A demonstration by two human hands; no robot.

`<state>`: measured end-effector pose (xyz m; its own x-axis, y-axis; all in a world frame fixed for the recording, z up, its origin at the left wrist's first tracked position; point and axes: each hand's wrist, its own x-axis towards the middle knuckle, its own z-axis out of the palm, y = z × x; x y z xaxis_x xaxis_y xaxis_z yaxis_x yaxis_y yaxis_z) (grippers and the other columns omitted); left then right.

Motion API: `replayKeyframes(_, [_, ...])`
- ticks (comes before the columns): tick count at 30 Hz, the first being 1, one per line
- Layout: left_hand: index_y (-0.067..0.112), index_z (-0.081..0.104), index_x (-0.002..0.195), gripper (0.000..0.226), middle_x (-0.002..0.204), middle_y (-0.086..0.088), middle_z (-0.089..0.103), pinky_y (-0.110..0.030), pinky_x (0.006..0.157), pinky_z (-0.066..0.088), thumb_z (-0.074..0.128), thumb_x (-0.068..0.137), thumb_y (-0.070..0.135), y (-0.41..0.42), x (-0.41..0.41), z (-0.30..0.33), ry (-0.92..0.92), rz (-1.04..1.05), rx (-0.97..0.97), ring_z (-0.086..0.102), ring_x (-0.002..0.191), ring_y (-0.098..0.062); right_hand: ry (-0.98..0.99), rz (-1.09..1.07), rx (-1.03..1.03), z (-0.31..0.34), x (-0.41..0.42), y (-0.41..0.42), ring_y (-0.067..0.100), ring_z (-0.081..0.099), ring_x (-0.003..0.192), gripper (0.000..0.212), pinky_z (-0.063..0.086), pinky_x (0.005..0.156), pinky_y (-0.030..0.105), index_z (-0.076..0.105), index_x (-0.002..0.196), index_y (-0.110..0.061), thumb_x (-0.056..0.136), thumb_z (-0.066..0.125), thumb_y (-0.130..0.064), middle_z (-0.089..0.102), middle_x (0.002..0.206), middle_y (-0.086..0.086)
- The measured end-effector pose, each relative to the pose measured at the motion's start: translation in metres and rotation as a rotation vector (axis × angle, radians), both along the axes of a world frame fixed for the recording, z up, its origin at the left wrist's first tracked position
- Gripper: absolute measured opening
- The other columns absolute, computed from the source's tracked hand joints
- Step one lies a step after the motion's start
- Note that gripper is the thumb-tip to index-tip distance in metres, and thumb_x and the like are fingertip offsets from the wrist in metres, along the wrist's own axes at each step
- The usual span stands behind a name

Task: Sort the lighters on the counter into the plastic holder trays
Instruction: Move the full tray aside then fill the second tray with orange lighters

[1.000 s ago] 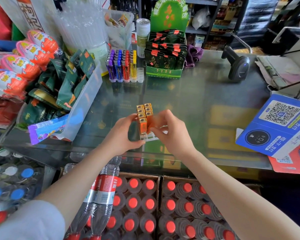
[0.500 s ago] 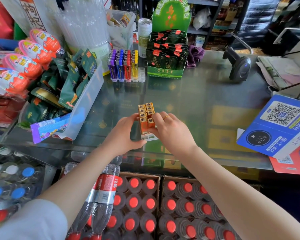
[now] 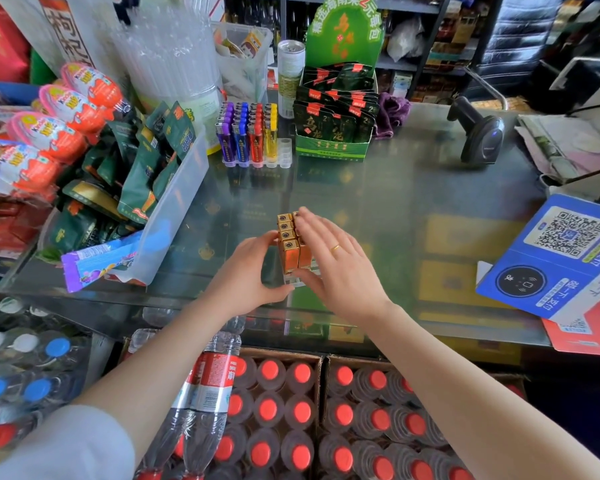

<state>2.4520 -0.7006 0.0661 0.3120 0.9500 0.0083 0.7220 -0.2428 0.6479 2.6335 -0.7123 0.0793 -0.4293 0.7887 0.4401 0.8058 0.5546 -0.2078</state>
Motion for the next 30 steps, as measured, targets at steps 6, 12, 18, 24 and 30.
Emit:
replayKeyframes(6, [0.034,0.043,0.114,0.059,0.121,0.007,0.051,-0.040,0.097,0.042,0.072,0.063,0.038,0.005,-0.008,0.005,-0.022,0.027,-0.048,0.044,0.113,-0.012,0.000,-0.089,-0.428,-0.009,0.040,0.010,0.027,0.041,0.129,0.061,0.035,0.107,0.047,0.053,0.122,-0.016,0.076,0.060,-0.055,0.039,0.145,0.004])
replayKeyframes(12, [0.035,0.035,0.127,0.066,0.128,0.012,0.042,-0.028,0.099,0.031,0.072,0.073,0.026,0.020,-0.024,0.012,-0.018,0.044,-0.094,0.035,0.116,-0.003,-0.076,-0.080,-0.476,-0.006,0.025,0.037,0.026,0.037,0.131,0.042,0.030,0.106,0.042,0.057,0.113,-0.019,0.080,0.063,-0.045,0.033,0.148,0.000])
replayKeyframes(18, [0.013,0.036,0.131,0.058,0.123,0.005,0.051,-0.016,0.081,0.038,0.065,0.081,0.016,0.035,-0.042,0.011,-0.135,0.333,0.046,0.048,0.100,-0.008,-0.087,-0.246,-0.468,-0.005,-0.017,0.084,0.026,0.042,0.121,0.045,0.033,0.100,0.040,0.057,0.116,-0.019,0.081,0.061,-0.047,0.040,0.137,0.004])
replayKeyframes(24, [0.022,0.052,0.109,0.029,0.092,0.013,0.059,-0.014,0.069,0.043,0.061,0.083,0.015,0.042,-0.059,0.035,-0.154,0.328,0.123,0.056,0.076,-0.004,0.001,-0.322,-0.460,-0.009,-0.053,0.130,0.031,0.045,0.114,0.044,0.036,0.095,0.040,0.053,0.118,-0.015,0.085,0.058,-0.043,0.049,0.122,0.010])
replayKeyframes(30, [0.020,0.055,0.112,0.030,0.086,0.021,0.058,-0.016,0.071,0.047,0.060,0.082,0.021,0.049,-0.060,0.049,-0.145,0.282,0.173,0.058,0.075,0.000,0.044,-0.318,-0.446,-0.009,-0.072,0.154,0.032,0.046,0.116,0.047,0.037,0.095,0.041,0.046,0.124,-0.016,0.085,0.059,-0.040,0.049,0.125,0.010])
